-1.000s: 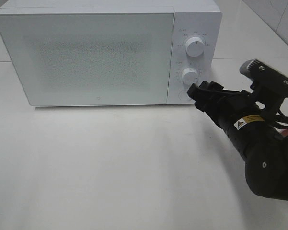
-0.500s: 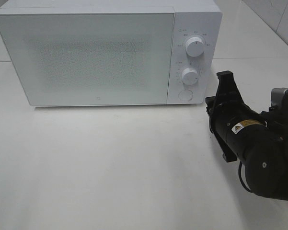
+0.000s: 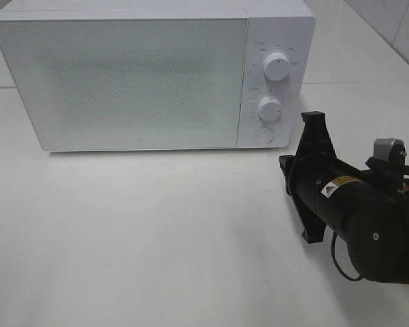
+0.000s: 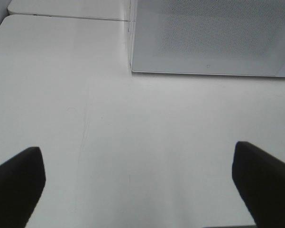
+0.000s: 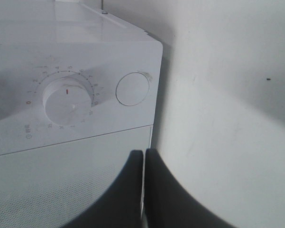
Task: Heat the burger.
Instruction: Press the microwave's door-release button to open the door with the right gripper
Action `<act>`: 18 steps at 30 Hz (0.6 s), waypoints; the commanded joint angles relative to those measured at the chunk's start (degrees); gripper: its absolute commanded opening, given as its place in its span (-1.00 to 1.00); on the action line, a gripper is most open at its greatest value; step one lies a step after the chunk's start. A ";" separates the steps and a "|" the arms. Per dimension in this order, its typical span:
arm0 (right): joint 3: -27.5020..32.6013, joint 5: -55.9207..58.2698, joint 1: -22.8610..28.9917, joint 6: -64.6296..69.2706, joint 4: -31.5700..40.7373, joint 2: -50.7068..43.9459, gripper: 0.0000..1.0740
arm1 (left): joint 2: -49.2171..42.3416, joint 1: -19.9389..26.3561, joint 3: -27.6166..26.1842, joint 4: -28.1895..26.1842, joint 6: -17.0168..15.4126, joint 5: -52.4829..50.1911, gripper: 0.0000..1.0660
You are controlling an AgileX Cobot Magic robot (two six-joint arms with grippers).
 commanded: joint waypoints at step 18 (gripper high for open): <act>-9.97 0.97 -4.53 0.69 -1.32 8.59 -1.00 | -0.86 0.00 0.00 -0.57 0.00 0.06 0.88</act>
